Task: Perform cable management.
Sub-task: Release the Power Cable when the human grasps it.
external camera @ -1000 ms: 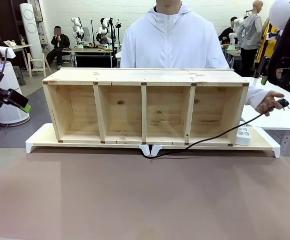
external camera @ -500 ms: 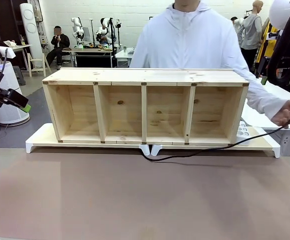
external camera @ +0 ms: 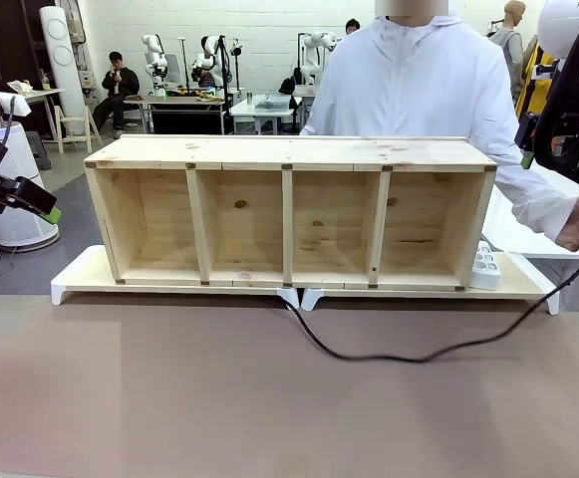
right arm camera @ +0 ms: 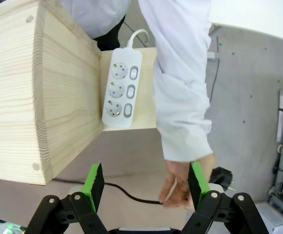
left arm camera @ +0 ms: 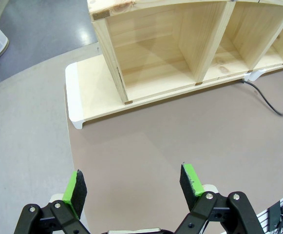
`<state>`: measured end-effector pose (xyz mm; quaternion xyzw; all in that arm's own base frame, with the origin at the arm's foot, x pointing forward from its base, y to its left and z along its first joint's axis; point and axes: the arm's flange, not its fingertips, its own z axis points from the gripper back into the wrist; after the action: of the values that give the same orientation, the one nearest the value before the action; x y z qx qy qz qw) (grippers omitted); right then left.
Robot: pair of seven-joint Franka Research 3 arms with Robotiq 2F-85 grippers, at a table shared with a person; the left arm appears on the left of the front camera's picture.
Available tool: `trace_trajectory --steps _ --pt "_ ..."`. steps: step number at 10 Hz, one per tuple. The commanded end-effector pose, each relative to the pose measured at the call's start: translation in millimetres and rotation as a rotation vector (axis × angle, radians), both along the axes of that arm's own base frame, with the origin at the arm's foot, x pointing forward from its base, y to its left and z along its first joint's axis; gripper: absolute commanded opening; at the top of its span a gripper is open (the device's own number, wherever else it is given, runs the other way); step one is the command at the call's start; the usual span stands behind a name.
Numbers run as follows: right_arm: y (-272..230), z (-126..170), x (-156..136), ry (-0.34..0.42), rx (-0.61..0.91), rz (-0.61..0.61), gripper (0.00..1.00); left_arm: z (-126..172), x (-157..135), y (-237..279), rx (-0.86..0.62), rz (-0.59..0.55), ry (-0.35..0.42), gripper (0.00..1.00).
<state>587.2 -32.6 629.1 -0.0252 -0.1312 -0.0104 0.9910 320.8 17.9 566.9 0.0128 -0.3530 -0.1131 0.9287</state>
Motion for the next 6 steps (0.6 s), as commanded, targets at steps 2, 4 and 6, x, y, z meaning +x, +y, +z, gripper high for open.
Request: trace_trajectory --steps 2,4,6 --pt "0.2 -0.9 -0.1 0.004 0.005 -0.003 0.89 -0.5 1.7 -0.1 -0.002 0.001 -0.006 1.0" --pt "0.2 -0.9 -0.1 0.004 0.005 -0.003 0.89 -0.5 1.7 -0.1 -0.002 0.001 -0.006 1.0" --pt "0.2 -0.9 -0.1 0.004 0.005 -0.003 0.89 -0.5 1.7 -0.1 -0.002 0.001 -0.006 1.0"
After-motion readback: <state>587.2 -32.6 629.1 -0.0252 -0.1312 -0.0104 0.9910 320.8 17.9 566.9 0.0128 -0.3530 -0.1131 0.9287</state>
